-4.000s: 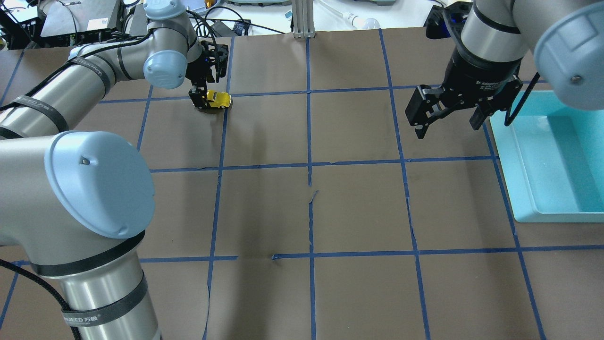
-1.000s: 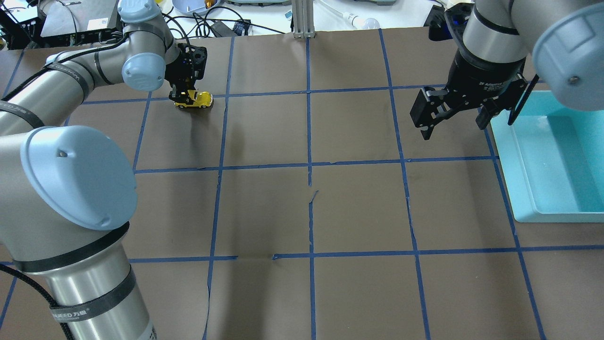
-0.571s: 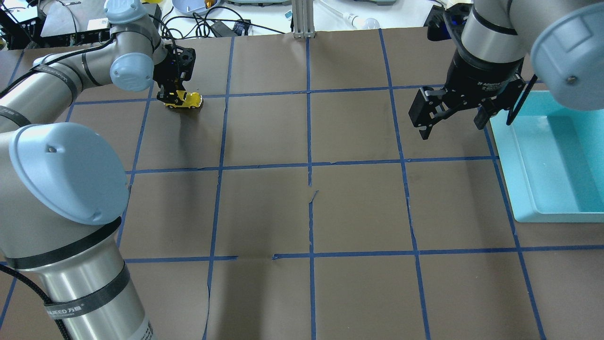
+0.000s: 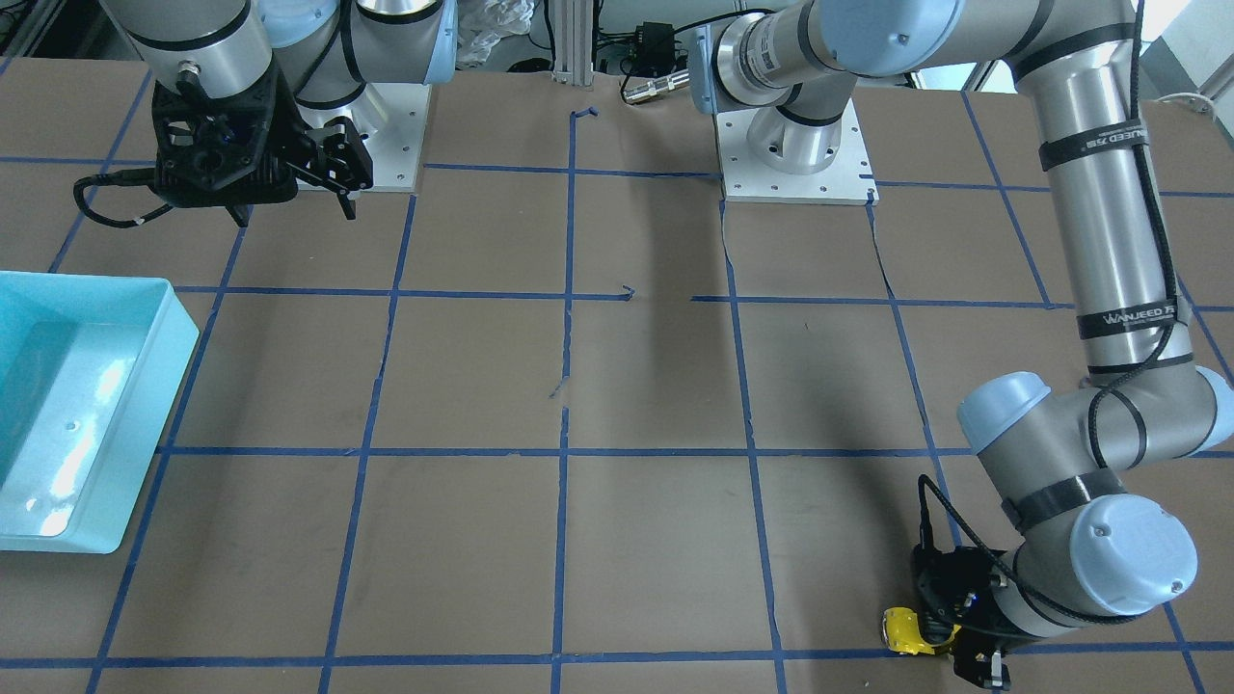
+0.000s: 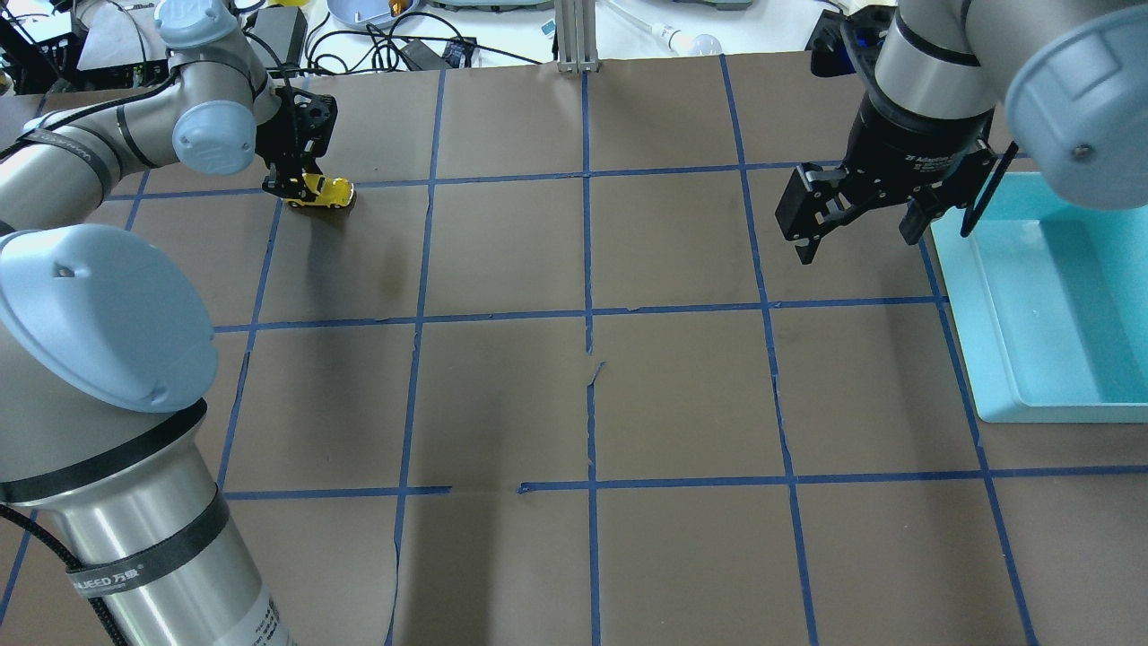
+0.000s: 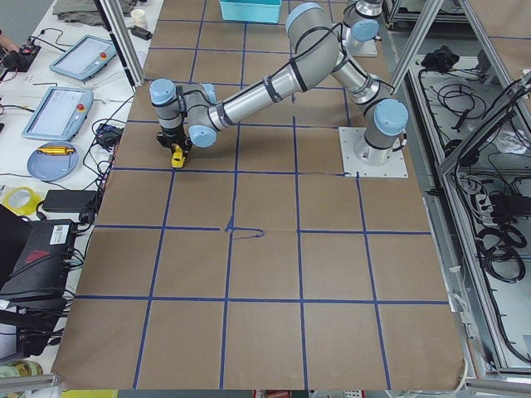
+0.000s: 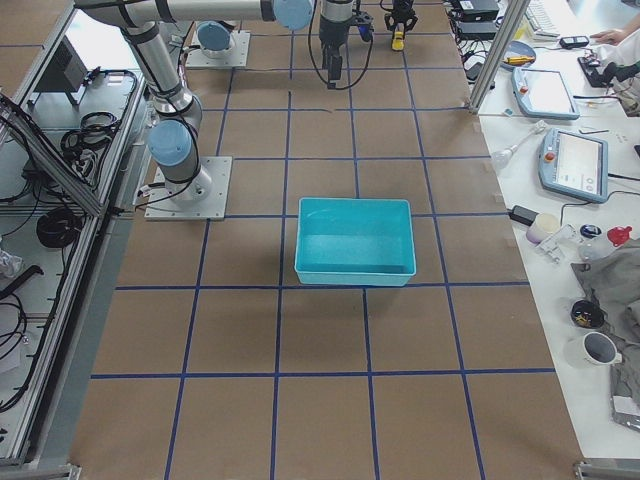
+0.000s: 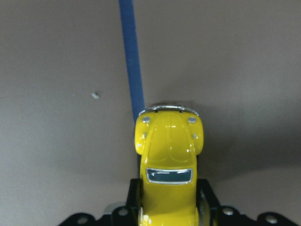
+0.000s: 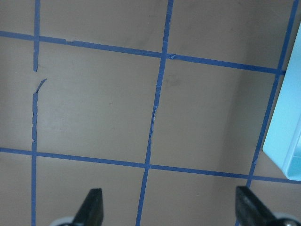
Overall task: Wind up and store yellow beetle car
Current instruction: 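Release the car and lift the left gripper off it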
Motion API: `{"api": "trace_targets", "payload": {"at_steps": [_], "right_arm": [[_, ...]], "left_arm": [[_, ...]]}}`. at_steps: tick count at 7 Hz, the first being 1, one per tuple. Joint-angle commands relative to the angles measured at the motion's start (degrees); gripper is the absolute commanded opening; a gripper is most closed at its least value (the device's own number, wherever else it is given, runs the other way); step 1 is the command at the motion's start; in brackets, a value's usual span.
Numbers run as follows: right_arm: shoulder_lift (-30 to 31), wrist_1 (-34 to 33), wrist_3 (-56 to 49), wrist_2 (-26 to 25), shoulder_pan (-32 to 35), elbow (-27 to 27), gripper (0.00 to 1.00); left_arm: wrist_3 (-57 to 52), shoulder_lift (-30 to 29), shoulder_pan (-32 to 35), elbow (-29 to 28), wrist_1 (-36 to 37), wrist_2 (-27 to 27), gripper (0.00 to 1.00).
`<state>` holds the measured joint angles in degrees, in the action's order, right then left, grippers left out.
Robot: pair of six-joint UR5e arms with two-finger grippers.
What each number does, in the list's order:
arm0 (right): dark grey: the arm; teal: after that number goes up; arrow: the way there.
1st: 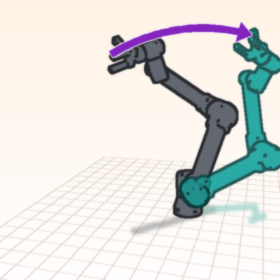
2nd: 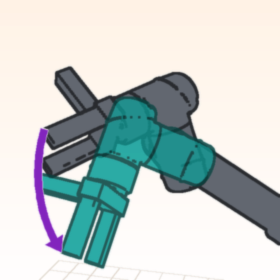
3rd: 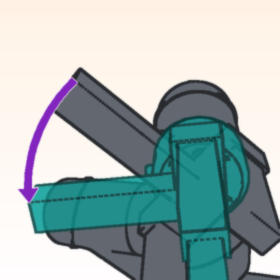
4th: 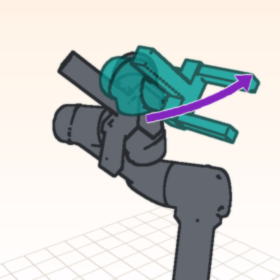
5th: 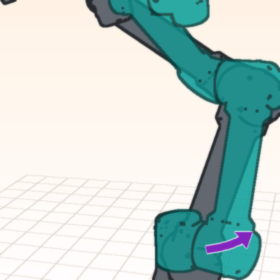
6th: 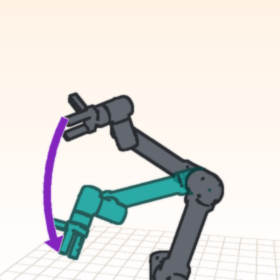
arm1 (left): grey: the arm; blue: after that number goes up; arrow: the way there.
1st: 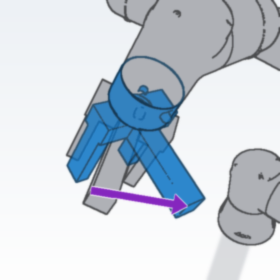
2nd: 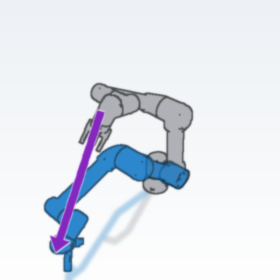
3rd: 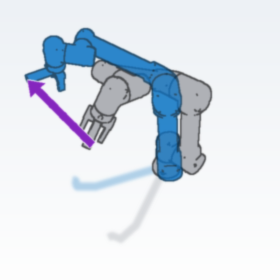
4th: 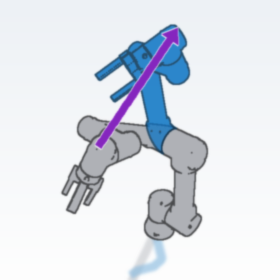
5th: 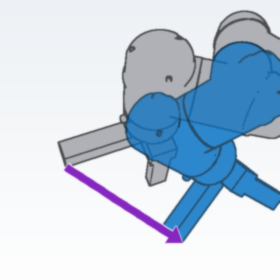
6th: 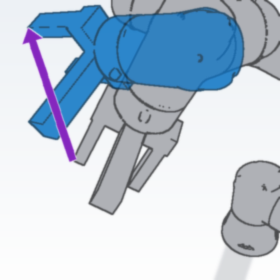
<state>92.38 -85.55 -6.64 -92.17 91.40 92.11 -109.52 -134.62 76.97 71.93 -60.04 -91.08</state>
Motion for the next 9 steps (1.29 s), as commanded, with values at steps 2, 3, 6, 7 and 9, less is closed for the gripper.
{"api": "trace_targets", "payload": {"at_steps": [2,3,6,7,9], "right_arm": [[0.0,0.03,0.05,-0.03,0.01,0.0,1.0],[0.0,0.03,-0.03,-0.03,0.01,0.0,1.0],[0.0,0.12,-0.03,-0.11,0.01,0.0,1.0],[0.0,0.04,-0.03,-0.2,0.01,0.0,1.0],[0.0,-0.05,-0.03,-0.2,0.01,0.0,1.0]], "left_arm": [[-0.26,0.14,-0.25,0.05,0.01,0.02,0.0],[-0.26,0.06,-0.25,0.05,0.01,-0.15,0.36],[-0.08,1.19,-0.33,-0.04,-0.08,-0.42,1.0],[0.0,1.37,-0.25,-0.13,-0.25,-0.42,1.0],[0.0,1.46,-0.25,-0.04,-0.25,-0.42,1.0]]}}
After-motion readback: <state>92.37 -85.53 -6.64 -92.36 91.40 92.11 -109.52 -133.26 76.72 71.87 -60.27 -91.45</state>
